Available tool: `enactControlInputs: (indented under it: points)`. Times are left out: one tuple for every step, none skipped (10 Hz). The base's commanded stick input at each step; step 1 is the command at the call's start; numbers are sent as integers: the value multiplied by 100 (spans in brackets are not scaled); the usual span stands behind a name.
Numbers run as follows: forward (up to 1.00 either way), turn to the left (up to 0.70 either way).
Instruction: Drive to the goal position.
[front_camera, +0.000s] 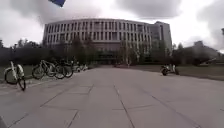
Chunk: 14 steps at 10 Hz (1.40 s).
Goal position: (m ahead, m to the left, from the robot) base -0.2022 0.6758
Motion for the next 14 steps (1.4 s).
enactControlInputs:
  points:
    - [100,0]
    - [100,0]
    - [100,0]
    - [100,0]
    - [100,0]
    - [100,0]
    - [100,0]
    - [100,0]
    - [100,0]
    - [100,0]
    - [100,0]
    - [100,0]
    - [100,0]
    - [100,0]
